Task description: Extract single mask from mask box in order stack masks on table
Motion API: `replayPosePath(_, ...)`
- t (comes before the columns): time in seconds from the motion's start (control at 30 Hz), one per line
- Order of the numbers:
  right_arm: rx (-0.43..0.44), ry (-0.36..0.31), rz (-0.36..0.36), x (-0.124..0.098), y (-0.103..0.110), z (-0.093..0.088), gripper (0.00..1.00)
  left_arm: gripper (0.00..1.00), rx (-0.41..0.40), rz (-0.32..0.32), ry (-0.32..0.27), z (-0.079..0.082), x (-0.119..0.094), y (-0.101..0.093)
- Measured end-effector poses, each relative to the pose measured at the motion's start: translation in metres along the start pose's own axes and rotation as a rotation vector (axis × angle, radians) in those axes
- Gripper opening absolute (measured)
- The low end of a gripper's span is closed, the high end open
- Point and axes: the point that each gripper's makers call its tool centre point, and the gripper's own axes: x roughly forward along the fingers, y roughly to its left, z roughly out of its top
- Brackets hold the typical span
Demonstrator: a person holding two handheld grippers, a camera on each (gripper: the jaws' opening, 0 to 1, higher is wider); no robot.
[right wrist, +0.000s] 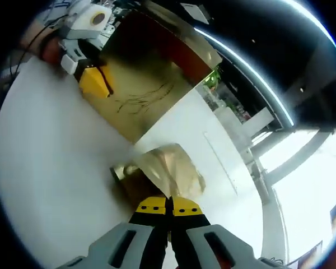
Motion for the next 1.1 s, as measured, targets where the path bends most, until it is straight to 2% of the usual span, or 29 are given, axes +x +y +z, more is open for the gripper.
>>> replayPosePath(0.23, -0.003, 0.010, 0.004, 0.001, 0.005, 0.000, 0.00, 0.20, -0.003, -0.001, 0.001, 0.000, 0.000, 0.001)
replayPosePath(0.37, 0.051, -0.011, -0.004, -0.001, 0.003, 0.001, 0.00, 0.20, -0.005, -0.002, 0.002, 0.000, 0.000, 0.000)
replayPosePath(0.67, 0.099, -0.018, 0.013, -0.004, 0.010, -0.003, 0.05, 0.20, 0.002, 0.004, 0.003, 0.000, 0.000, 0.001)
replayPosePath(0.9, 0.123, -0.039, 0.028, -0.007, 0.013, 0.001, 0.07, 0.20, 0.001, 0.002, 0.003, 0.000, 0.000, 0.000)
replayPosePath(1.1, 0.205, -0.073, 0.051, -0.015, 0.015, 0.004, 0.10, 0.20, 0.001, 0.003, 0.002, 0.000, 0.000, 0.000)
